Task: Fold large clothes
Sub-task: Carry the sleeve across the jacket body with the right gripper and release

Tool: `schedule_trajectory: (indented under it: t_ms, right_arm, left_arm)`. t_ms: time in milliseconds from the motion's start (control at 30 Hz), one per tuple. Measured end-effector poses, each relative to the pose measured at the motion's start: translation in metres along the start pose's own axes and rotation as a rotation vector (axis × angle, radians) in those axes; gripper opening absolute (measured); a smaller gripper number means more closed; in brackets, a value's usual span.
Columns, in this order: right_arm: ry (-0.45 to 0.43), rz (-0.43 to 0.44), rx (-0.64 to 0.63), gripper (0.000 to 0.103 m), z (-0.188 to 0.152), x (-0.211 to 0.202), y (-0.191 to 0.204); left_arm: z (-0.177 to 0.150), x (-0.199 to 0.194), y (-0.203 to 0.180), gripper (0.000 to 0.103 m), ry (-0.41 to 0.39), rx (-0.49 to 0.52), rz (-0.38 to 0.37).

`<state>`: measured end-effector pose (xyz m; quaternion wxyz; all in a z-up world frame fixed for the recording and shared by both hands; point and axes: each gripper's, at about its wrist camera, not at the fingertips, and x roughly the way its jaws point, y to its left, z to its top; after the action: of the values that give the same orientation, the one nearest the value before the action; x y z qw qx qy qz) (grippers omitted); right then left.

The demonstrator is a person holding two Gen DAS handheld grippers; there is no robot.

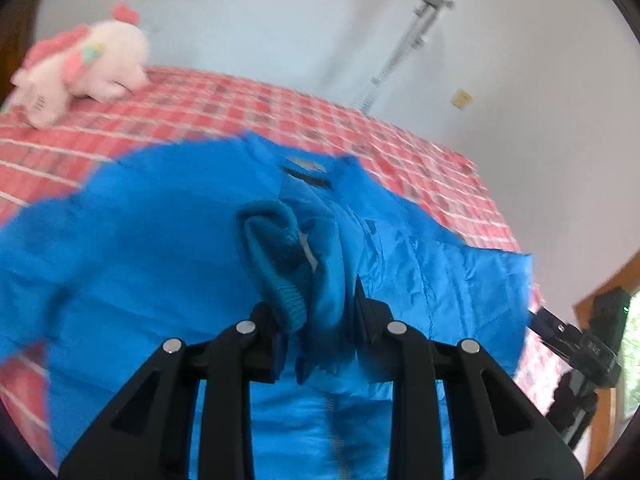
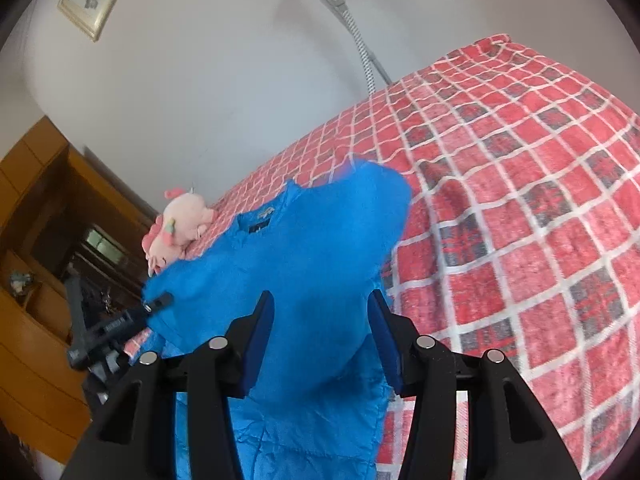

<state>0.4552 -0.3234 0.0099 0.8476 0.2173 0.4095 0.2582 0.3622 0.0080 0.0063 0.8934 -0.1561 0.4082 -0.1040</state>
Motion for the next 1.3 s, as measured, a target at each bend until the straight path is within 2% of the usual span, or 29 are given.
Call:
schedule_trajectory:
  t_ms: [167,300,400,467,533,633,733,800,867,900,967,1067,1233,1300]
  right_arm:
    - [0.074,0.004,-0.024,0.05,-0.002,0.037,0.012]
    - [0.146,-0.056,-0.032,0.049,-0.007,0.07,0.016]
    - [0.177,-0.13,-0.07,0.047,-0.012,0.083,0.019]
    - [0.192,-0.156,-0.085,0.046,-0.014,0.088,0.021]
    - [0.199,-0.158,-0.077,0.046,-0.016,0.093,0.019]
    - [0.197,-0.159,-0.081,0.046,-0.019,0.097,0.018]
    - [0.186,-0.17,-0.088,0.048,-0.017,0.086,0.024]
    - [0.163,-0.158,-0.1,0.048,-0.012,0.072,0.035]
    - [0.13,-0.151,-0.131,0.048,-0.005,0.058,0.051]
    - [0.129,-0.167,-0.139,0.05,-0.001,0.056,0.062]
    - [0.154,-0.176,-0.14,0.05,0.004,0.064,0.076]
    - [0.19,-0.204,-0.141,0.05,0.008,0.086,0.092]
    - [0.254,-0.288,-0.138,0.05,-0.007,0.126,0.092]
    - [0.291,-0.307,-0.134,0.049,-0.014,0.14,0.083]
  left_arm:
    - [0.012,0.001,0.033,0.026,0.015,-0.002,0.11]
    - [0.01,0.013,0.061,0.027,0.057,-0.052,0.125]
    - [0.004,0.025,0.075,0.032,0.099,-0.059,0.168]
    - [-0.001,0.037,0.081,0.041,0.147,-0.06,0.204]
    - [-0.006,0.045,0.081,0.044,0.157,-0.044,0.226]
    - [-0.007,0.046,0.075,0.045,0.139,0.012,0.268]
    - [-0.003,0.029,0.078,0.045,0.134,-0.029,0.268]
    - [0.004,0.007,0.078,0.045,0.078,-0.045,0.291]
    - [0.011,-0.02,0.069,0.043,-0.025,-0.024,0.376]
    - [0.013,-0.027,0.066,0.043,-0.057,-0.018,0.39]
    - [0.014,-0.036,0.058,0.043,-0.086,-0.015,0.327]
    - [0.012,-0.021,0.05,0.043,-0.032,-0.009,0.195]
    - [-0.002,0.033,0.044,0.043,0.084,0.061,0.2]
    - [-0.006,0.043,0.046,0.043,0.094,0.091,0.231]
